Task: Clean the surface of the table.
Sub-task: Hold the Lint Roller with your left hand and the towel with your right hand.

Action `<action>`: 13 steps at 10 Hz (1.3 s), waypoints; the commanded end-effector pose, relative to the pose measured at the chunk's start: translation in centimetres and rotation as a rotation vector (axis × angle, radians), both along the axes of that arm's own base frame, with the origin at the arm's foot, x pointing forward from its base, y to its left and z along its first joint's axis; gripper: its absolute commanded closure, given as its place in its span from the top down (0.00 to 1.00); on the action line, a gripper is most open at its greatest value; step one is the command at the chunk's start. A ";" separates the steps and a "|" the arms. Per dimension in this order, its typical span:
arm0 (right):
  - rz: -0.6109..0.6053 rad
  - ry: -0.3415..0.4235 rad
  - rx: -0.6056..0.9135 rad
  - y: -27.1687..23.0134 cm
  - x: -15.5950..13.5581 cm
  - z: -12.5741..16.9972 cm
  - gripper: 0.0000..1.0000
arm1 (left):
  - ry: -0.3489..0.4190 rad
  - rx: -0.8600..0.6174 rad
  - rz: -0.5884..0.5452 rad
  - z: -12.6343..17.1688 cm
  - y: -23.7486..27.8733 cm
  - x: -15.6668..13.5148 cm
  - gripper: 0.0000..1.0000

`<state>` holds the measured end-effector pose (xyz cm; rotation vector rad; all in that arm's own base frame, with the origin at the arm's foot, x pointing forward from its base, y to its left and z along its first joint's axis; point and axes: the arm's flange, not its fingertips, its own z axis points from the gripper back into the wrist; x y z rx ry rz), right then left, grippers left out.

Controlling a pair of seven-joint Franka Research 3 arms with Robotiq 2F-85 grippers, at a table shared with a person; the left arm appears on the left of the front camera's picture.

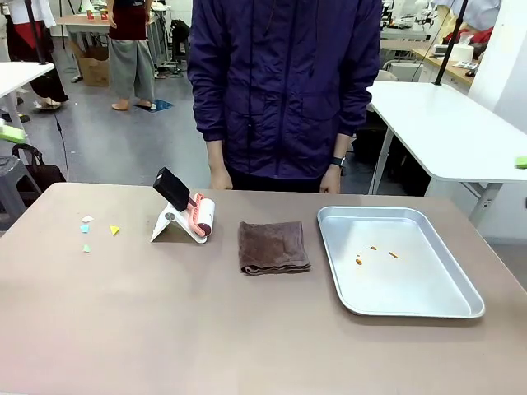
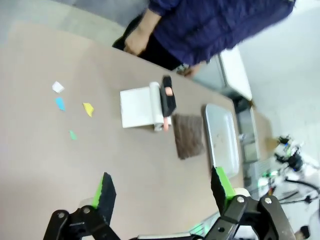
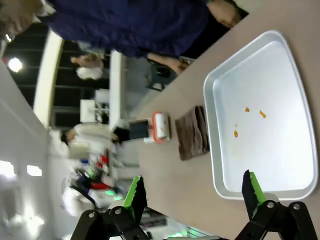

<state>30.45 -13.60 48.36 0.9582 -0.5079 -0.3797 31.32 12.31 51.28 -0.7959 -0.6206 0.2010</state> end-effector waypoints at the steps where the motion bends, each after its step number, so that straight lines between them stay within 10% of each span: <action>1: -0.067 -0.032 0.132 0.6 -5.5 -8.7 1.00 | -0.037 -0.087 0.083 -7.7 0.9 -7.6 1.00; 6: -0.229 0.004 0.229 -4.4 -6.7 -14.5 1.00 | 0.026 -0.232 0.290 -12.8 2.3 -12.8 1.00; 7: -0.260 0.005 0.194 -4.5 -6.7 -14.6 1.00 | 0.031 -0.214 0.277 -12.6 0.9 -12.9 1.00; 8: -0.225 0.034 0.240 -10.2 -3.5 -12.3 1.00 | 0.049 -0.237 0.286 -7.2 13.7 -7.9 1.00; 13: -0.225 0.034 0.240 -10.2 -3.5 -12.3 1.00 | 0.049 -0.237 0.286 -7.2 13.7 -7.9 1.00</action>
